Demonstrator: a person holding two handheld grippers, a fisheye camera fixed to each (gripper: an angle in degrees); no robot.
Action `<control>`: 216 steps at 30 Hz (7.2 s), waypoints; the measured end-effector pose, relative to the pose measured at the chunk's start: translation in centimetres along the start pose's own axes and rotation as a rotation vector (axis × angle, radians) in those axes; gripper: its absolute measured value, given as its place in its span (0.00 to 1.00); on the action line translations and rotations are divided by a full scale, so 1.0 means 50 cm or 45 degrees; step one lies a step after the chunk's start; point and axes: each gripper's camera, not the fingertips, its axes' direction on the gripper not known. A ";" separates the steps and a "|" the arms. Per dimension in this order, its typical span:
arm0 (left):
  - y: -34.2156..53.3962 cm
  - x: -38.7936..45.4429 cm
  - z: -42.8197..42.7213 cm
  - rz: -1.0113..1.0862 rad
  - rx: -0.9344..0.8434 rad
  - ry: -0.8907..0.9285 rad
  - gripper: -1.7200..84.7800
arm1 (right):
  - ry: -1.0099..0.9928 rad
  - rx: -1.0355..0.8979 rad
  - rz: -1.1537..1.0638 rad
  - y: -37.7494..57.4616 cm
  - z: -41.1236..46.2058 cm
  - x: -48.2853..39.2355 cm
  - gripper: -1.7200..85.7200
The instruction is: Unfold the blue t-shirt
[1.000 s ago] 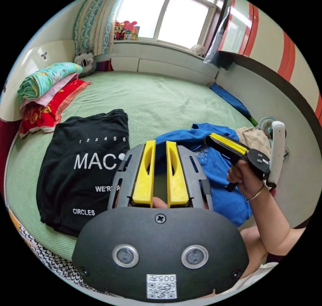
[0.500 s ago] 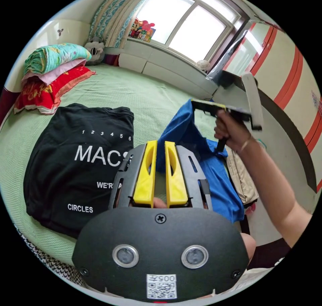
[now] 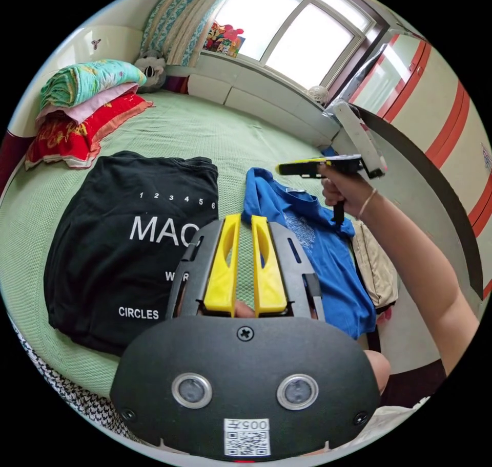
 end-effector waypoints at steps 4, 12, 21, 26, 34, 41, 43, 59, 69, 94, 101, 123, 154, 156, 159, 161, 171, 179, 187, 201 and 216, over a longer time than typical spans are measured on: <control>0.011 -0.006 -0.013 -0.009 -0.004 -0.027 0.08 | -0.121 -0.005 -0.394 0.038 0.007 -0.103 0.13; 0.033 -0.022 -0.039 -0.024 0.006 -0.034 0.08 | 0.037 -0.199 -0.412 0.065 0.103 -0.126 0.05; 0.064 -0.015 -0.045 -0.006 -0.040 -0.066 0.08 | -0.477 0.143 0.170 0.021 -0.075 0.100 0.01; 0.093 -0.008 -0.053 0.010 -0.090 -0.139 0.07 | -0.888 0.220 0.557 0.044 -0.088 0.216 0.03; 0.139 0.015 -0.055 0.037 -0.142 -0.127 0.08 | -0.795 0.149 0.380 0.142 -0.126 0.257 0.14; 0.192 0.041 -0.078 0.062 -0.150 -0.153 0.08 | -0.706 0.187 0.190 0.448 -0.182 0.233 0.14; 0.214 0.050 -0.089 0.056 -0.142 -0.127 0.08 | -0.718 0.189 0.194 0.558 -0.190 0.221 0.14; 0.490 0.253 -0.243 0.375 -0.028 -0.018 0.06 | -0.162 0.164 0.629 1.414 -0.475 0.325 0.16; 0.665 0.291 -0.414 0.479 -0.061 -0.162 0.07 | -0.180 0.098 0.698 1.628 -0.437 0.252 0.15; 0.989 0.185 -0.257 0.216 -0.338 -0.259 0.22 | -0.263 0.208 0.758 1.753 -0.570 0.290 0.00; 1.023 0.205 -0.187 0.193 -0.443 -0.357 0.15 | -0.301 0.122 0.828 1.821 -0.534 0.280 0.00; 1.059 0.311 -0.542 0.450 -0.360 -0.313 0.04 | -0.526 0.126 0.717 1.906 -0.616 0.183 0.00; 1.201 0.538 -0.181 0.121 -0.178 -0.262 0.01 | -0.113 0.086 0.881 1.599 -0.444 -0.265 0.01; 1.225 0.550 -0.158 0.139 -0.198 -0.331 0.01 | -0.082 0.052 0.909 1.599 -0.428 -0.289 0.01; 1.253 0.577 -0.143 0.171 -0.180 -0.415 0.01 | 0.006 0.163 0.862 1.593 -0.448 -0.319 0.01; 1.270 0.602 -0.138 0.239 -0.136 -0.433 0.01 | 0.016 0.137 0.834 1.584 -0.442 -0.334 0.01; 1.305 0.676 -0.082 0.375 -0.171 -0.527 0.03 | -0.078 0.147 0.873 1.563 -0.423 -0.378 0.01; 1.307 0.673 -0.054 0.321 -0.213 -0.416 0.03 | 0.015 0.168 0.733 1.522 -0.423 -0.444 0.01; 1.310 0.677 -0.037 0.282 -0.204 -0.418 0.01 | 0.122 0.156 0.653 1.480 -0.413 -0.502 0.01; 1.308 0.677 -0.016 0.218 -0.193 -0.395 0.01 | 0.133 0.179 0.588 1.437 -0.392 -0.522 0.01; 1.307 0.684 -0.006 0.213 -0.177 -0.384 0.01 | -0.068 0.137 0.684 1.404 -0.344 -0.440 0.01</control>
